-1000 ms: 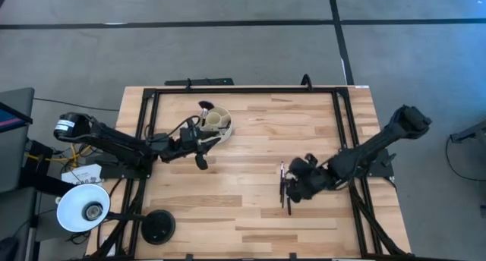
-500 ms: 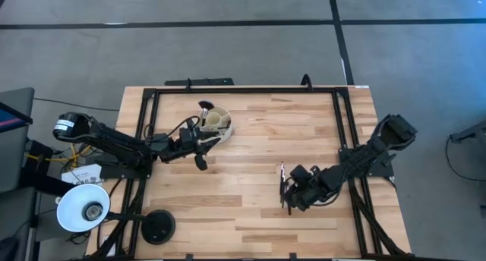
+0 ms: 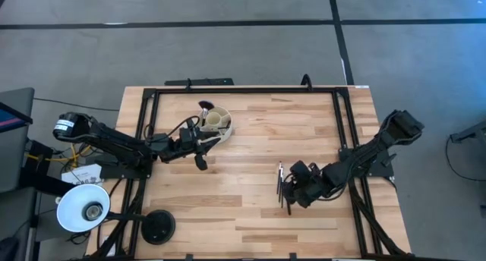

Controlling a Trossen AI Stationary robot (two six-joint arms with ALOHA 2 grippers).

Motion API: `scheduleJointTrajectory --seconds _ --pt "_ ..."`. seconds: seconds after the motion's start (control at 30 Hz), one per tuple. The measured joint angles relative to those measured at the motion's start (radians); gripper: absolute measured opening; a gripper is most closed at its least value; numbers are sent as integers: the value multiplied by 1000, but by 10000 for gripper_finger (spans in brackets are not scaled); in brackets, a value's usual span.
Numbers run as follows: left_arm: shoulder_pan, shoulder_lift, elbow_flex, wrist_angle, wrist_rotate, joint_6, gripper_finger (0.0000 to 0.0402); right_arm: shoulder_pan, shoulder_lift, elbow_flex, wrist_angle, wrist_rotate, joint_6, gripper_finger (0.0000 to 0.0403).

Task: Sort items
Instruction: Put the black eyeshadow brush in the white organizer

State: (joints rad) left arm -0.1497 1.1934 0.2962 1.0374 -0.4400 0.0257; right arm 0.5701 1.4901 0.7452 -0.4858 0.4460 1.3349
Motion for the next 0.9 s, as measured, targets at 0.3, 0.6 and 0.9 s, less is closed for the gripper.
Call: scheduleJointTrajectory --seconds 0.3,0.6,0.9 --pt "0 0 0 -4 0 0 102 -15 151 0 117 -70 -10 159" --pt "0 0 0 -4 0 0 102 -46 166 1 106 -62 -60 98" --pt "0 0 0 -4 0 0 102 -107 8 -2 125 27 -273 15"
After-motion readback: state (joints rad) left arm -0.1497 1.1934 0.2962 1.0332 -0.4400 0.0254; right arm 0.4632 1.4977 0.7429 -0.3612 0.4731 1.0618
